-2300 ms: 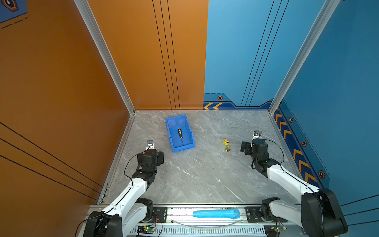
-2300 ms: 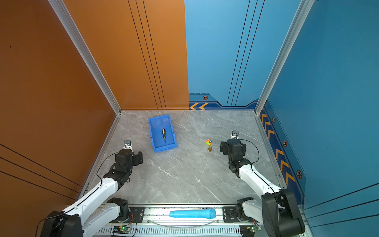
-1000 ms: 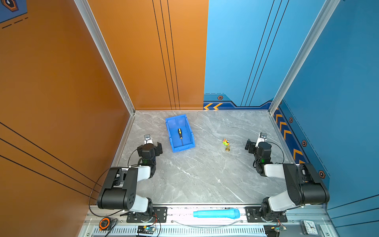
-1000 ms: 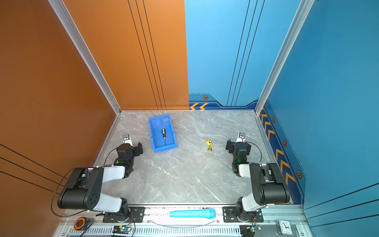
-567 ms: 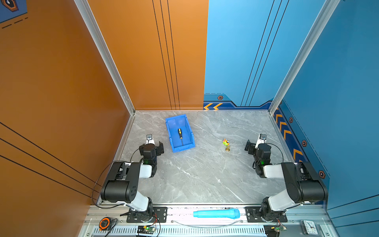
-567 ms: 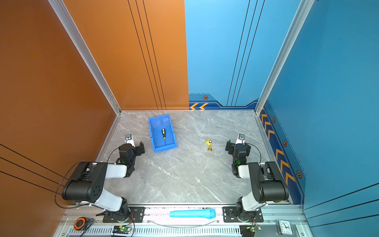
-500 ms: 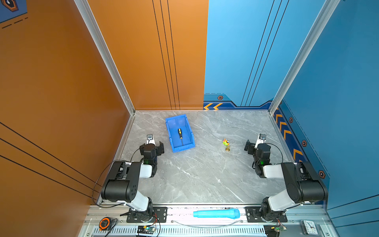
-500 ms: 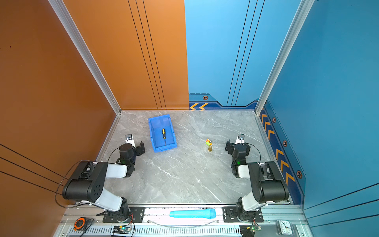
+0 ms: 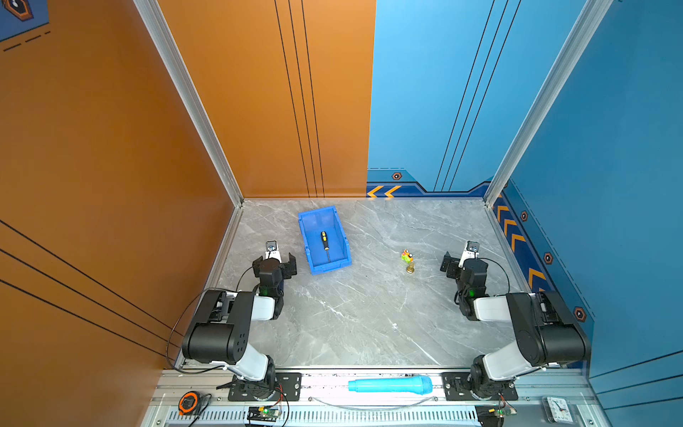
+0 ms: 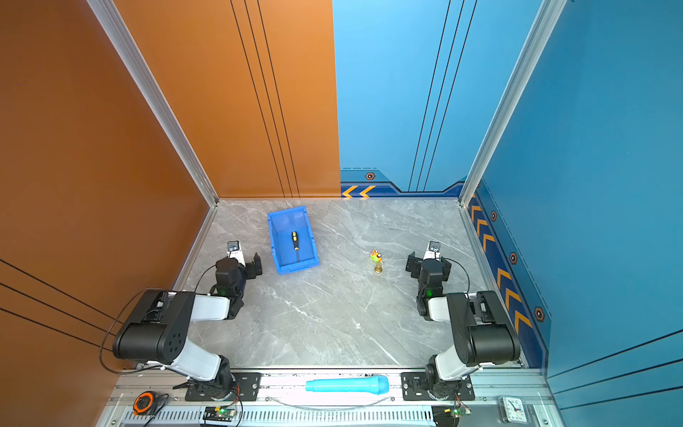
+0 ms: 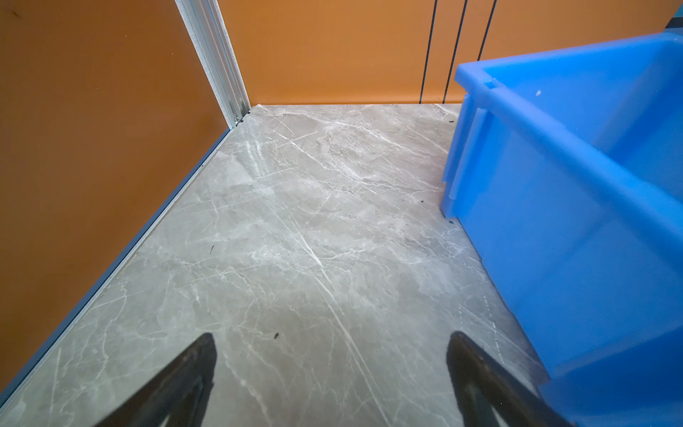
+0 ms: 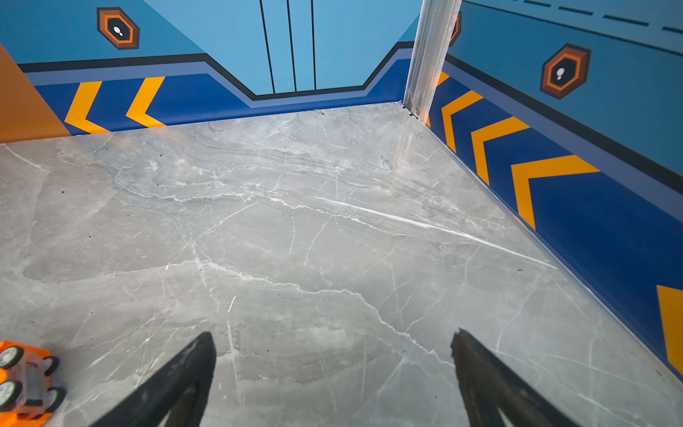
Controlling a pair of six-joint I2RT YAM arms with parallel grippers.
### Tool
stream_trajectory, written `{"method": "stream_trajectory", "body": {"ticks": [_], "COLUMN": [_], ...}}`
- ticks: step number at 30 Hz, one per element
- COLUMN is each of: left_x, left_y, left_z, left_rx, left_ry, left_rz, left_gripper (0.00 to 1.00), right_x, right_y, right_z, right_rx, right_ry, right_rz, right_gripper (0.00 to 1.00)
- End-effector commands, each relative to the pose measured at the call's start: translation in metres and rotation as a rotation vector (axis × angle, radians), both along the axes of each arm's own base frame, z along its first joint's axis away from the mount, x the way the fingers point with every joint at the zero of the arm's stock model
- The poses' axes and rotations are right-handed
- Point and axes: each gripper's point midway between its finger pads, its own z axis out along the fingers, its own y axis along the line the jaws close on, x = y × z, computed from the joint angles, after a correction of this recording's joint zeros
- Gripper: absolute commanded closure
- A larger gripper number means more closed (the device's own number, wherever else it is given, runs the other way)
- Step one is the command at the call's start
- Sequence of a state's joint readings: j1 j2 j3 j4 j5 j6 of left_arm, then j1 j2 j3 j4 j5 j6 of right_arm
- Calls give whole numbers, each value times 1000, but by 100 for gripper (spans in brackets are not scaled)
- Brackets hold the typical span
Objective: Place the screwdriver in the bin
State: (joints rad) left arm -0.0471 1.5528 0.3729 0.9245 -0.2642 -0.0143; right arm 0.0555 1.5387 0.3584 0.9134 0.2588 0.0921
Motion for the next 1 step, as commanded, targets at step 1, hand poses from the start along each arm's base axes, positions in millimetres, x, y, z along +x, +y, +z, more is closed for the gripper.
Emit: {"method": "stream_trajectory", "body": {"ticks": [1], "left_x": [2], "left_y": [-6], "left_z": [-2], "left_rx": [8], "left_ry": [2], "left_rz": [-33], "left_gripper": [2], "right_x": [1], "right_y": [-2], "right_z": [3], "right_rx": [-20], "right_ry": [-14], "right_rz": [-10], "right_gripper": [0]}}
